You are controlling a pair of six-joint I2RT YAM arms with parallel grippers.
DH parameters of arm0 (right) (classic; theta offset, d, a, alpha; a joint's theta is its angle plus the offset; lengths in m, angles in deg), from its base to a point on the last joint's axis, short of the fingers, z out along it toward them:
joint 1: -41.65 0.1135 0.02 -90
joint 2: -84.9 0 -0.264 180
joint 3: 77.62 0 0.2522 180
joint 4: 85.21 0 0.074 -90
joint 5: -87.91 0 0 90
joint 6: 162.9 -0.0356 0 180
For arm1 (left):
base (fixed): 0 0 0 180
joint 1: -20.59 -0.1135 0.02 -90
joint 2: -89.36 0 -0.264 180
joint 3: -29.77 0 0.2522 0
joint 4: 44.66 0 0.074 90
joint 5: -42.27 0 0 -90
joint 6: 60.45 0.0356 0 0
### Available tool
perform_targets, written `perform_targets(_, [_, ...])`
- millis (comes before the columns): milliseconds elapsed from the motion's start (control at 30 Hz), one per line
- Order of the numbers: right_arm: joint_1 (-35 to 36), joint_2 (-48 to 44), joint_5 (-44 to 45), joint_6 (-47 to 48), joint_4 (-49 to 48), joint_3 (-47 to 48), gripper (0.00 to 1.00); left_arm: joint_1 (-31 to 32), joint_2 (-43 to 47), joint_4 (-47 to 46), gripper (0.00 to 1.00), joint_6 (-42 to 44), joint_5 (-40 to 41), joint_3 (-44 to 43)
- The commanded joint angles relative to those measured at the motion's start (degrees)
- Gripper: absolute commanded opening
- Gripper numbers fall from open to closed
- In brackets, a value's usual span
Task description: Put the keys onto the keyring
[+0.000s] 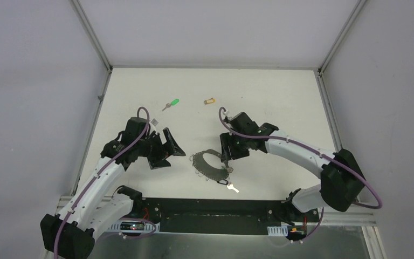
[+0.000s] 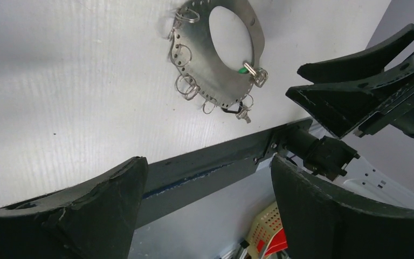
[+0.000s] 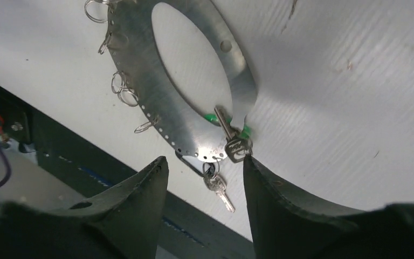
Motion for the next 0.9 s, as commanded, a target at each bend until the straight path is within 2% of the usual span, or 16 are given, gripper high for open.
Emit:
perform_targets(0, [-2.0, -5.8, -7.8, -12.1, -2.8, -5.9, 0.54, 4.4, -0.5, -10.5, 0.87, -5.5, -1.4, 2.2])
perform_targets(100, [-2.1, -6.9, -10.5, -12.7, -3.4, -7.8, 0.51, 10.9, -4.2, -13.0, 0.86, -5.7, 2.4, 2.1])
perform_targets(267, [-2.6, -6.2, -13.7, -12.8, -4.8, -8.8, 0.5, 20.1, -13.6, -18.2, 0.76, -2.5, 6.4, 0.7])
perform_targets(433, [-3.9, -6.5, -17.0, -13.5, -6.8, -9.9, 0.49, 25.6, -21.0, -22.6, 0.63, 3.6, 7.4, -1.0])
perform_targets(600, [-6.4, -8.1, -19.0, -13.8, -7.7, -12.0, 0.48, 30.0, -27.4, -22.9, 0.5, 8.3, 9.3, -3.5])
perform_targets(867, [-9.6, -10.2, -21.0, -13.3, -7.8, -13.6, 0.48, 36.2, -34.5, -19.5, 0.49, 9.5, 17.7, -8.0])
